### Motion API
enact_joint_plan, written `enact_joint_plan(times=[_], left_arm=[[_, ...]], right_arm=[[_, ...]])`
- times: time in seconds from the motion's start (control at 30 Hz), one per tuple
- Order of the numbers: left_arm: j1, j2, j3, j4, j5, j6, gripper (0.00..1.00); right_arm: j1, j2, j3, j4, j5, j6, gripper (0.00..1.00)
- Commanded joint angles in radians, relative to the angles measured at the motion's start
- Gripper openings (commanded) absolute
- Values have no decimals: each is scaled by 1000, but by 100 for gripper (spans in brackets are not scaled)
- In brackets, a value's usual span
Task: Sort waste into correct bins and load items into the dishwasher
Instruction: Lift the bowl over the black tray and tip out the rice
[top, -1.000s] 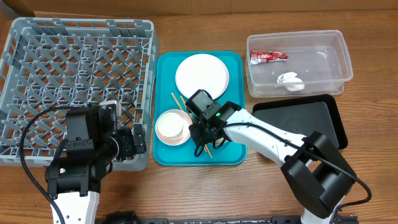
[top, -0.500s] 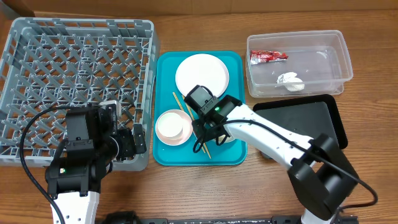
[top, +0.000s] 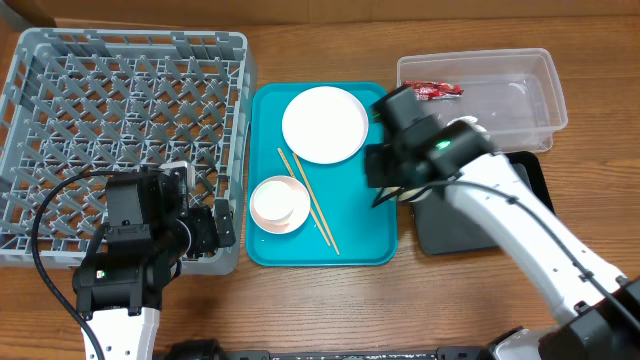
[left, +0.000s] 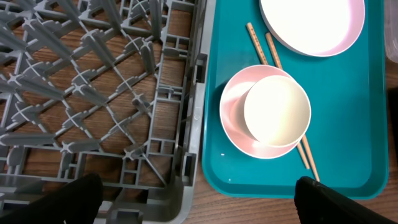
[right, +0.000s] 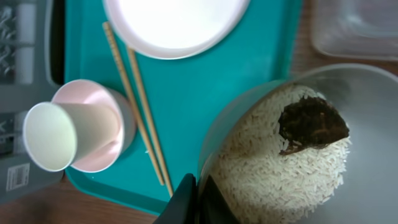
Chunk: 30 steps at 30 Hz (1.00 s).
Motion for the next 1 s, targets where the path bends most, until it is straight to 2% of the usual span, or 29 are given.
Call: enact_joint_plan(times=[0.0, 0.3, 0.6, 0.87, 0.97], left_arm=[[1, -3, 26, 2, -5, -14, 100], [1, -3, 26, 2, -6, -14, 100], [1, -3, 26, 2, -5, -14, 100], [1, -3, 26, 2, -5, -14, 100], [1, -3, 26, 2, -5, -14, 100]], right_arm=[[-99, -12, 10, -20, -120, 5, 4], [-383, -10, -82, -36, -390, -85, 4], [-637, -9, -250, 63, -818, -198, 4], [-834, -8, -371, 190, -1184, -131, 4], [-880, -5, -404, 240, -1243, -68, 4]])
